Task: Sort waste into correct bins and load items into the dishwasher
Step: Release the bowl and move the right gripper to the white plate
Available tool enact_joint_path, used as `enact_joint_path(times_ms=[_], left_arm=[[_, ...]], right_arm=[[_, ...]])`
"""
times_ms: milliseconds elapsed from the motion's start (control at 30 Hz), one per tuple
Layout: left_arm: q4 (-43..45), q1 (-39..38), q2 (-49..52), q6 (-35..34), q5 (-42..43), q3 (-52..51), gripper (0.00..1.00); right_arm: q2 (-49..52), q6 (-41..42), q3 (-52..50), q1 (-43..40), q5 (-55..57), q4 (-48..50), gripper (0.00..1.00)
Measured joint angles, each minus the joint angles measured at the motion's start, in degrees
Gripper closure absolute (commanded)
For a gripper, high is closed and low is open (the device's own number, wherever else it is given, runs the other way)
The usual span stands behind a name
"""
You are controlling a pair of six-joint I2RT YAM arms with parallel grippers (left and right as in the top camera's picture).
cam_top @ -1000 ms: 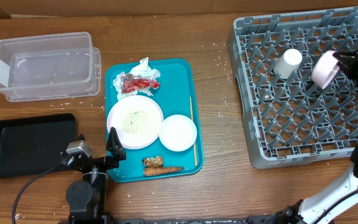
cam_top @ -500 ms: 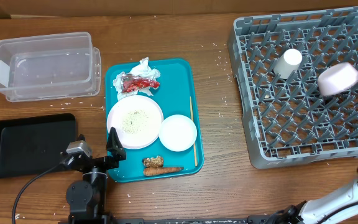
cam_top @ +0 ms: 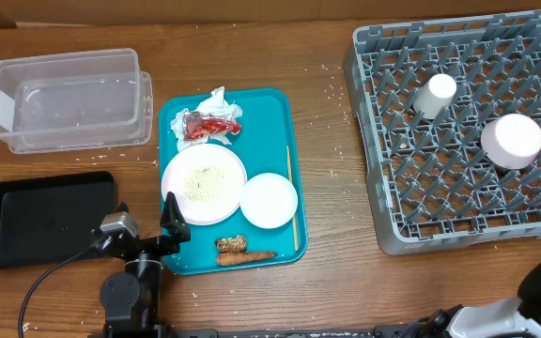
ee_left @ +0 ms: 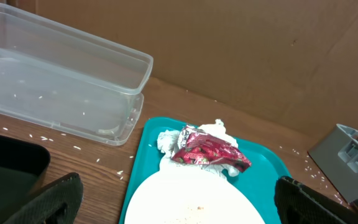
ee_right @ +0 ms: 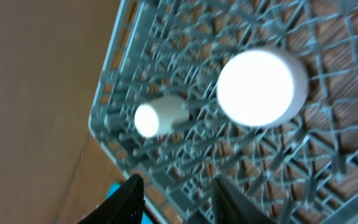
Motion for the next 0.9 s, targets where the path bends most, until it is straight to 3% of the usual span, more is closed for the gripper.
enact_joint_path(times_ms=[67,200,333,400,700,800,900], left_arm=[[0.00,0.00,0.00,0.00,0.02,0.00,0.00],[-0.02,0.00,0.00,0.00,0.00,0.00,0.00],[0.00,0.00,0.00,0.00,0.00,0.00,0.00],[-0.02,0.00,0.00,0.00,0.00,0.00,0.00],[0.00,0.00,0.00,0.00,0.02,0.00,0.00],[-0.02,0.00,0.00,0.00,0.02,0.00,0.00],[0.00,0.00,0.00,0.00,0.02,0.00,0.00]], right_arm=[[-1.49,-1.66,0.00,2.49,-0.17,-1.88,0.40],[-3.61,-7.43,0.28,11.61,-4.15,-8.37,0.37],[-3.82,-12.68,0.31,26.77,-5.16,-12.81,0.25],[-3.80,-13.20,0.31,35.45,-3.23,-12.50,0.23],[0.07,-0.13,0.31,68.24,17.49,-7.61,0.24],[4.02,4.72,0.31,74.86,21.75,-5.57,0.32],[8.41,8.94,0.31,79.93,24.65,-3.30,0.35]])
